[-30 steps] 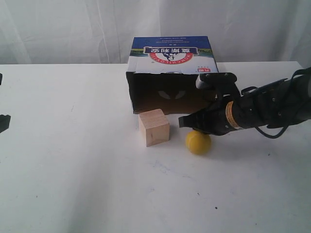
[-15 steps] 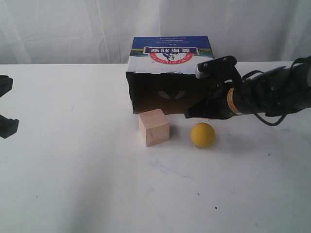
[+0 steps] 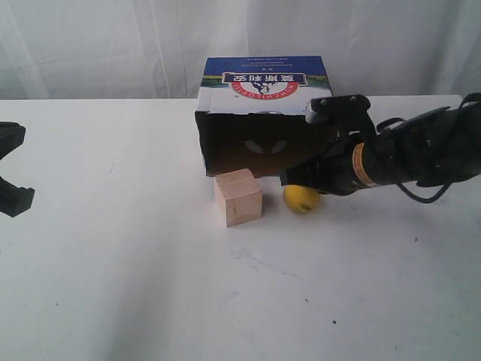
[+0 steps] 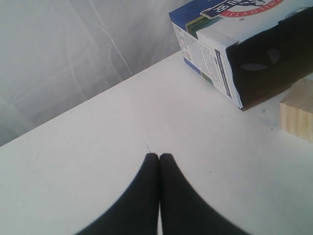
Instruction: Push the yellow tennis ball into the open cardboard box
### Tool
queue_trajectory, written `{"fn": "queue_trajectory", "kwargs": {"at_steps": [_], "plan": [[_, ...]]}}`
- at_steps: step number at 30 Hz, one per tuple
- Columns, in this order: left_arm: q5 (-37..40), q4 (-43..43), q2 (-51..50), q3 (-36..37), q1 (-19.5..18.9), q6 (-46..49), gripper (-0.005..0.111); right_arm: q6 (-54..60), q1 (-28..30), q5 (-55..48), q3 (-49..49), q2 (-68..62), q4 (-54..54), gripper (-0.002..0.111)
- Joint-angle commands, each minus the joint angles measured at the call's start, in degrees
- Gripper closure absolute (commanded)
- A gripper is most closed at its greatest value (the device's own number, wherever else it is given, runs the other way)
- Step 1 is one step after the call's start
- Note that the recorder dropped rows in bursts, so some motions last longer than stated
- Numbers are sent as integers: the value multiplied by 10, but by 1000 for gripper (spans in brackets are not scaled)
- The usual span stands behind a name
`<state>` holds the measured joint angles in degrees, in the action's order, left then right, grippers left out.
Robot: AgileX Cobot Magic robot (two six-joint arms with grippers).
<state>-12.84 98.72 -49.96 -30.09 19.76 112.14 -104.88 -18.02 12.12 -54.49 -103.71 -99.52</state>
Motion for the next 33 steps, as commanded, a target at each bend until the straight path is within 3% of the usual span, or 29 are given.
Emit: {"fn": "queue_trajectory", "kwargs": {"at_steps": [1, 15, 33], "plan": [[10, 12, 1, 3, -3, 46, 107, 6, 2, -12, -28, -60, -4, 108], [10, 12, 1, 3, -3, 46, 107, 10, 2, -84, -71, -97, -4, 108], [10, 12, 1, 3, -3, 46, 107, 11, 2, -86, -78, -77, -4, 108]]}}
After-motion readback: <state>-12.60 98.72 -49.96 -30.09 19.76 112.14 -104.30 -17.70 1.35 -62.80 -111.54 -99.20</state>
